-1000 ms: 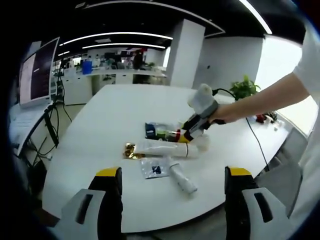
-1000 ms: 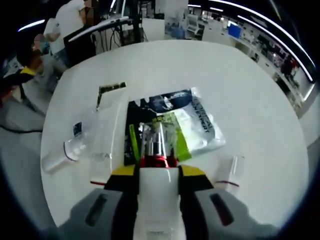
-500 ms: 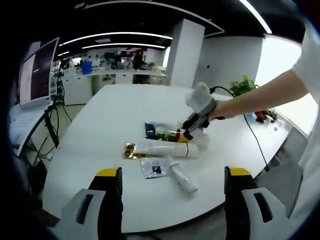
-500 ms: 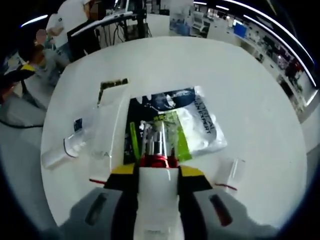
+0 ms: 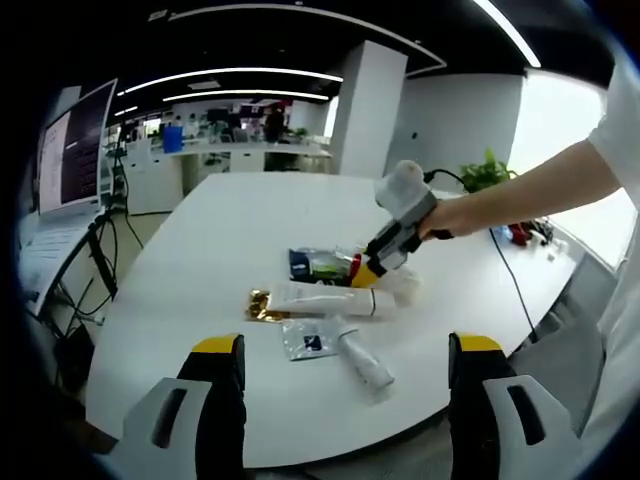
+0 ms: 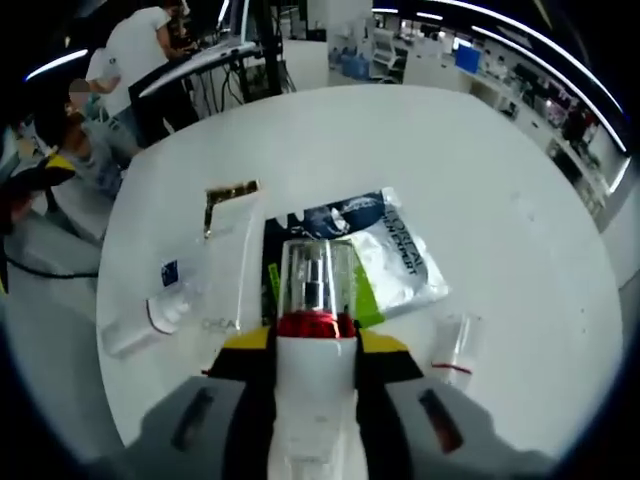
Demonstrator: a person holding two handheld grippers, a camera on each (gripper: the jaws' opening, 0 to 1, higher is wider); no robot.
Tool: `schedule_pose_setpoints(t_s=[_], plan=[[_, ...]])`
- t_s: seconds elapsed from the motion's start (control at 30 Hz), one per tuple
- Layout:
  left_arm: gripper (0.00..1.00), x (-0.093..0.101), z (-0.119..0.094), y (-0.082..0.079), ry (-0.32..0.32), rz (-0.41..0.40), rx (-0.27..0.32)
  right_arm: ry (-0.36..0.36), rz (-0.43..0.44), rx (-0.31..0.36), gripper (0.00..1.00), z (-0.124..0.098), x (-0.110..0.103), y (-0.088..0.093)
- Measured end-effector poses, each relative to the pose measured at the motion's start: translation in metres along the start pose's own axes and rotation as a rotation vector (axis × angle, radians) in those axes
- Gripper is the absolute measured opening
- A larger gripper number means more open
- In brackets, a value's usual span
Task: Arrange the skincare products in the storage area until every visible bottle or jar stands upright without overlapping.
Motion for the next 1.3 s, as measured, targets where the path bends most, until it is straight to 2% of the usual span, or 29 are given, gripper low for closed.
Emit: schedule_pose_setpoints(t_s=[0.17,0.37,0.67,0.83,1.0,1.1,1.3], plan=[[0.81,0.001,0.000,0.000,0.009,0.008,0.001,0.005,0.042,0.054,0.29,-0.014,0.001,0.000],[0.81,0.002,-0.001,-0.001,0.017,0.008,0.008,0.017,0.063,0.089,0.29,-0.027,0.000,0.003],[0.81,0.003,-0.001,-0.001,0.032,0.011,0.011,0.028,0.136,0.183,0.29,-0.057,-0.003,0.019],[0.81,0.005,0.000,-0.001,0.049,0.026,0.005,0.027,0.221,0.259,0.28,-0.077,-0.006,0.033],[0.81,0.009,0.000,-0.002,0.070,0.032,-0.001,0.028,0.269,0.313,0.28,-0.094,-0.010,0.043],[0.84,0.012,0.000,-0.001,0.098,0.037,-0.012,0.018,0.290,0.349,0.28,-0.104,-0.014,0.045],[0.83,0.017,0.001,-0.005,0.151,0.061,-0.025,-0.038,0.308,0.467,0.28,-0.135,-0.030,0.042]])
Point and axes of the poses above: the point that each gripper's makers call its tool centre point, and the gripper's own axes: z roughly forward along the fingers, x roughly to its right, y roughly out of its underside, the point moved 8 cm from there along -z, roughly backward along the fingers, and after that the axes turned 8 degrees about z, right-handed, at the moved point
